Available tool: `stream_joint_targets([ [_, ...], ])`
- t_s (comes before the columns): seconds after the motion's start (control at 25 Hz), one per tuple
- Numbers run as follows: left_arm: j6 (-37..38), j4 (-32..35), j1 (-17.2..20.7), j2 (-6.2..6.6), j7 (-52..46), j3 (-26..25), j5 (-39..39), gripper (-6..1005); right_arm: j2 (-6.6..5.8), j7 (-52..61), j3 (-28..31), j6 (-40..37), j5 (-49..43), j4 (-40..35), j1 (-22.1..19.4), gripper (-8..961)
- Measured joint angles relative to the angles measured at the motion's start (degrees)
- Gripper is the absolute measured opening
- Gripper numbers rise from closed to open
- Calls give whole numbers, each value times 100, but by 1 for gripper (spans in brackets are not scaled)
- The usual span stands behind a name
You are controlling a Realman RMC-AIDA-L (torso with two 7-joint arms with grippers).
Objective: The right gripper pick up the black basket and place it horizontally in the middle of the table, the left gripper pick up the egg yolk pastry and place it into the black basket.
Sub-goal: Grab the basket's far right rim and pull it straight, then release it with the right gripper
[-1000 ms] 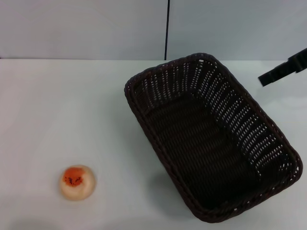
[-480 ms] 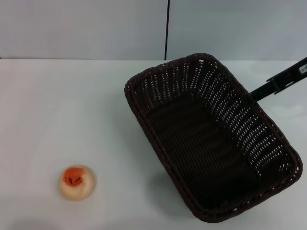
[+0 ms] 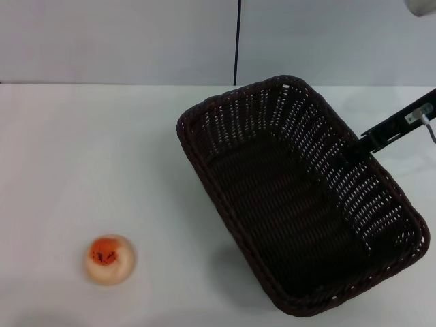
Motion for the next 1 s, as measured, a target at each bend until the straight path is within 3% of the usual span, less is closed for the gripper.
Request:
stream_joint_targets([
  [0.52,-36,-7,17,-7,-13,-4,0,596,15,-18,-150,45,0,-46,-148,422],
  [0.76,-37,-55,18,-5,-13,-11,0,595,16,-77,-59,32,43,-188,-257,204],
  [1.0,-37,-80,17,1,8,-18,0,595,-55,-235,184,-85,676,-331,-446,193],
])
